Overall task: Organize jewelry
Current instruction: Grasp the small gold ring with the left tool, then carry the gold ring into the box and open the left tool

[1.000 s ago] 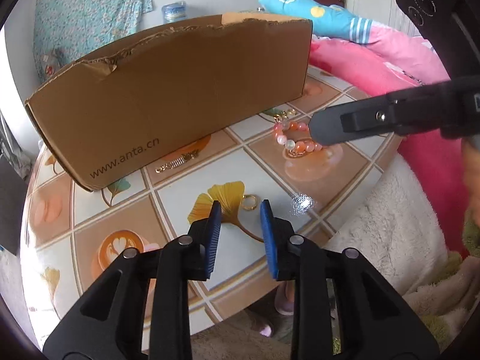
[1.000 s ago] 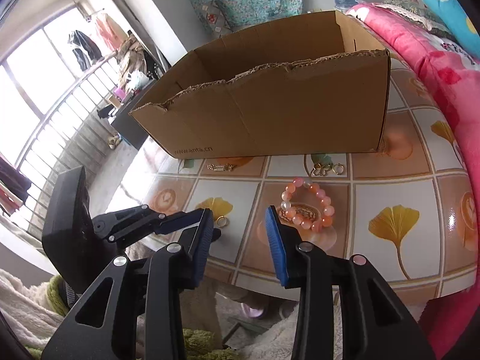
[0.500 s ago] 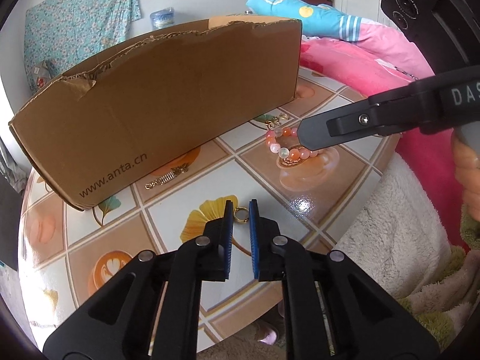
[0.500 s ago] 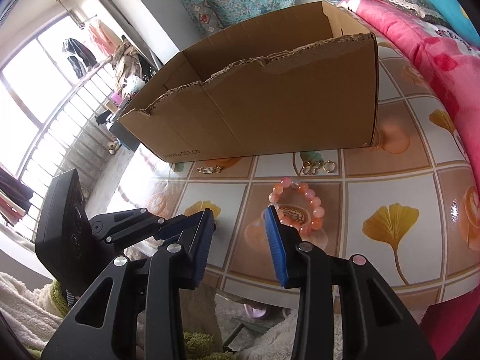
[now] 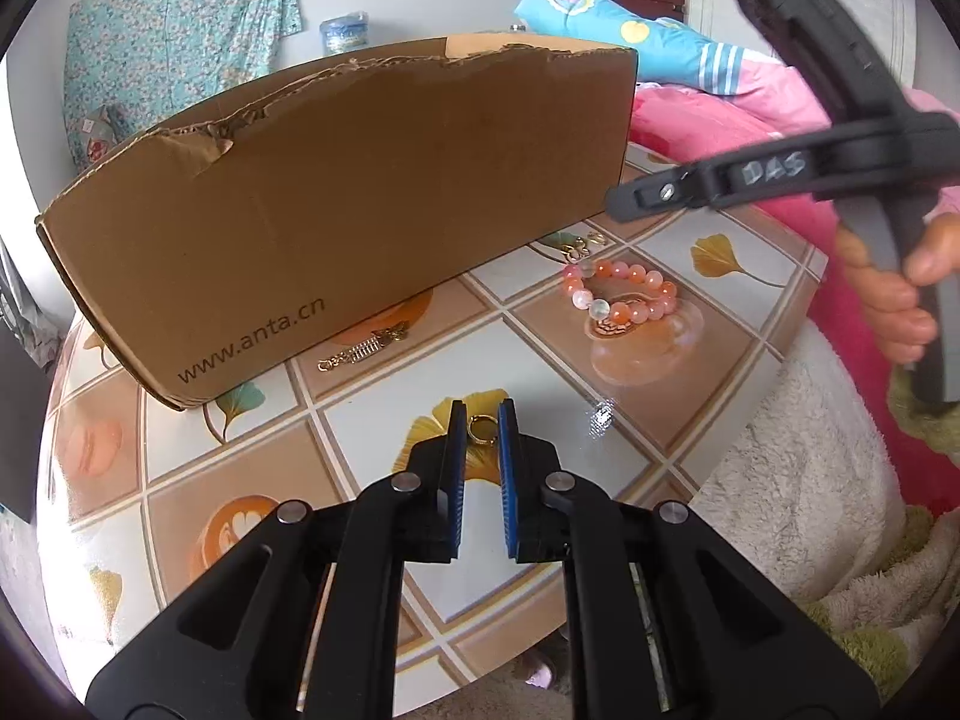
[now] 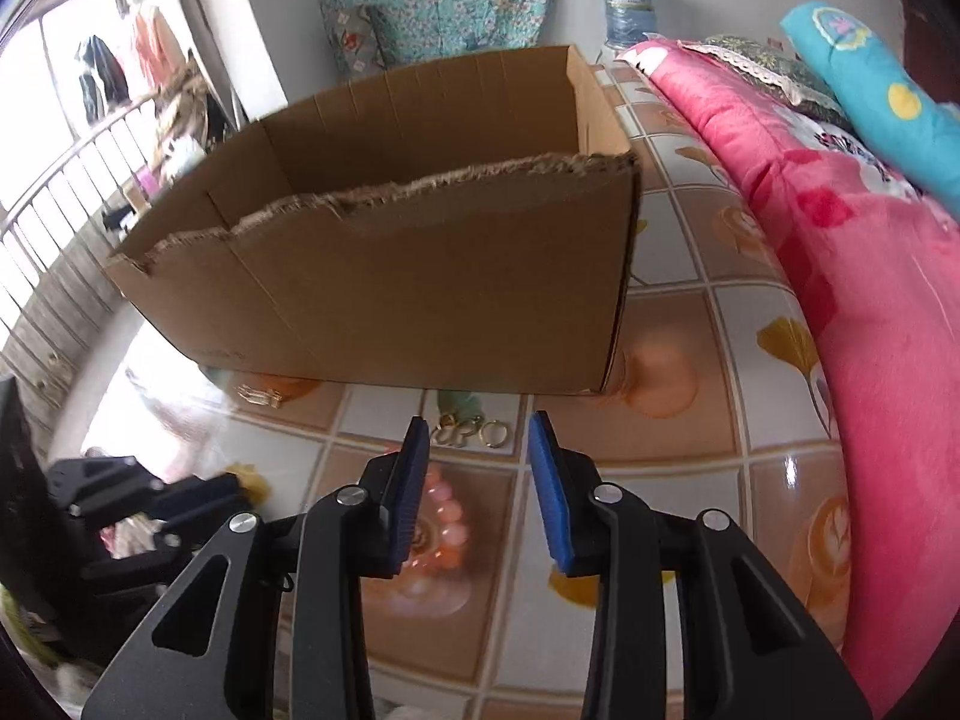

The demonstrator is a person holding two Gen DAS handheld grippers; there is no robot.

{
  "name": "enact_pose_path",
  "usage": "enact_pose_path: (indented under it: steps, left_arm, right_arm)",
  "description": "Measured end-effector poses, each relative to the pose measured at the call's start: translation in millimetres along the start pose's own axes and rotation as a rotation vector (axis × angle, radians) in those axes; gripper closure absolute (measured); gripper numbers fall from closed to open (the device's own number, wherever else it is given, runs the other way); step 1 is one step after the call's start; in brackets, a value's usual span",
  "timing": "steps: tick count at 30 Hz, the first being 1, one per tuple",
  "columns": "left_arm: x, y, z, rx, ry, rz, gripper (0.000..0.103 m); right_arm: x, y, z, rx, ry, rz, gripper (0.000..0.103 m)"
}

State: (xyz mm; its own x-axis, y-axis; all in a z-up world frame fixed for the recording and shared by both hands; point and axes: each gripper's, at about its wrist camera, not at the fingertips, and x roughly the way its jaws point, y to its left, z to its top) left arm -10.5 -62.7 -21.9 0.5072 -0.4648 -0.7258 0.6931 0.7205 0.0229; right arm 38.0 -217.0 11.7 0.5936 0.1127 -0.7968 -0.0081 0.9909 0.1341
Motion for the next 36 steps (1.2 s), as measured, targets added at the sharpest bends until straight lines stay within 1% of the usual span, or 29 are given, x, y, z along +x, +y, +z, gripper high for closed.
enact_pose_path:
  steps: [2, 3, 6, 12, 17, 22, 25, 31, 36]
  left_arm:
    - [0, 0, 0, 0.000, 0.000, 0.000, 0.094]
    - [0, 0, 0, 0.001, 0.000, 0.000, 0.094]
    - [0, 0, 0, -0.001, 0.000, -0.001, 0.094]
    - [1, 1, 2, 0.000, 0.000, -0.005, 0.094]
    - [1, 1, 2, -0.001, 0.001, -0.004, 0.094]
    - [1, 2, 2, 0.001, 0.000, -0.004, 0.094]
    - [2, 3, 2, 0.003, 0.000, -0.002, 0.094]
    - [2, 4, 2, 0.002, -0.001, -0.002, 0.094]
    - [2, 4, 1, 0.001, -0.002, -0.002, 0.094]
  right_arm:
    - [8, 3, 0, -0.040, 0.016, -0.032, 0.075]
    - [10, 3, -1, -0.046, 0.021, -0.030, 0.078]
    - [16, 4, -3, -0.067, 0.035, -0.032, 0.080]
    - [19, 4, -4, -0.084, 0.049, -0.031, 0.084]
    - [23, 6, 1, -0.107, 0.051, -0.027, 0.086]
    - [26, 5, 5, -0.118, 0.063, -0.020, 0.090]
    - [24, 6, 4, -0.101, 0.069, -0.009, 0.092]
    - [23, -4, 5, -0.026, 0.071, 0.038, 0.092]
    - [16, -13, 5, 0.024, 0.059, 0.054, 0.092]
